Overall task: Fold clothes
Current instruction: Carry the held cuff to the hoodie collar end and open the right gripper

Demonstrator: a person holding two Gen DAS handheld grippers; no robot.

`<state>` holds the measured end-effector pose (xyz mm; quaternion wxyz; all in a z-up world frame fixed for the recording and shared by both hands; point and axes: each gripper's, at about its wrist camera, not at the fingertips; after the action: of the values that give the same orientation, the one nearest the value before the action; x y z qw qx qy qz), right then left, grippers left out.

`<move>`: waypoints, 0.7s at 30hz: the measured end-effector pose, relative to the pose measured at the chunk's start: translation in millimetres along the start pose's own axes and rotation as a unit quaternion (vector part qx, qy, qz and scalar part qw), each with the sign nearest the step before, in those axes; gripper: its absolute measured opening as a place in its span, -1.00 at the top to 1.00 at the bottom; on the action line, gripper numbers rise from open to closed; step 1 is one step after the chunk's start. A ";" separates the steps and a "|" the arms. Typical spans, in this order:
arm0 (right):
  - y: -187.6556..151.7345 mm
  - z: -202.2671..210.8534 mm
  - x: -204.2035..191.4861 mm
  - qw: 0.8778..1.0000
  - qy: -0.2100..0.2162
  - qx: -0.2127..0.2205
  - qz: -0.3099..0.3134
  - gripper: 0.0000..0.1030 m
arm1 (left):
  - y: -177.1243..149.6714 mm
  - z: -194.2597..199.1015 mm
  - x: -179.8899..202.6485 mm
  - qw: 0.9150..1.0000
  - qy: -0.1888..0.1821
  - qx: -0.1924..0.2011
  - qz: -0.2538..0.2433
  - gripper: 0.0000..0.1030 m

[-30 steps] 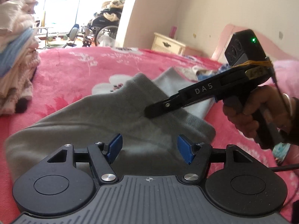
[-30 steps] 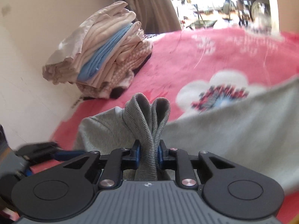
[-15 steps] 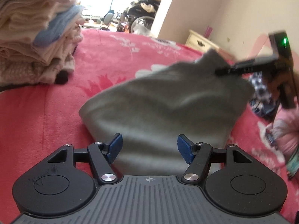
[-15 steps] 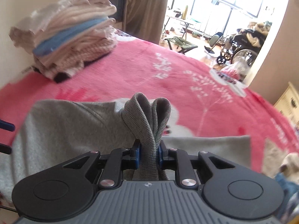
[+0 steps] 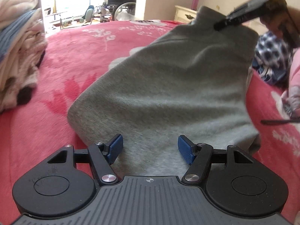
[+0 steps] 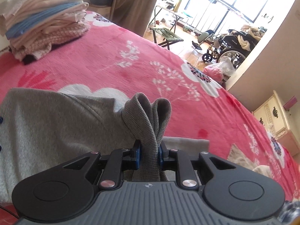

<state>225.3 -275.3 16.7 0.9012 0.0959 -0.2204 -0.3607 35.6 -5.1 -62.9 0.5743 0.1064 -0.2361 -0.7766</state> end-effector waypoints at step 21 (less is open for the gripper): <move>-22.0 -55.1 86.3 0.999 -0.016 -0.031 -0.007 0.60 | 50.1 -38.3 38.7 0.999 -0.010 -0.010 -0.037 -0.26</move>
<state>293.1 -350.2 -11.0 0.8976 0.0640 -0.2225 -0.3752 82.2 -62.4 -67.5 0.5435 0.1013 -0.2300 -0.8009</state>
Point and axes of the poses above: each gripper's, at about its wrist camera, not at the fingertips, and z roughly against the way its jaws point, x to its right, y to its top, and after that the axes turned 15 degrees about -x, right-handed
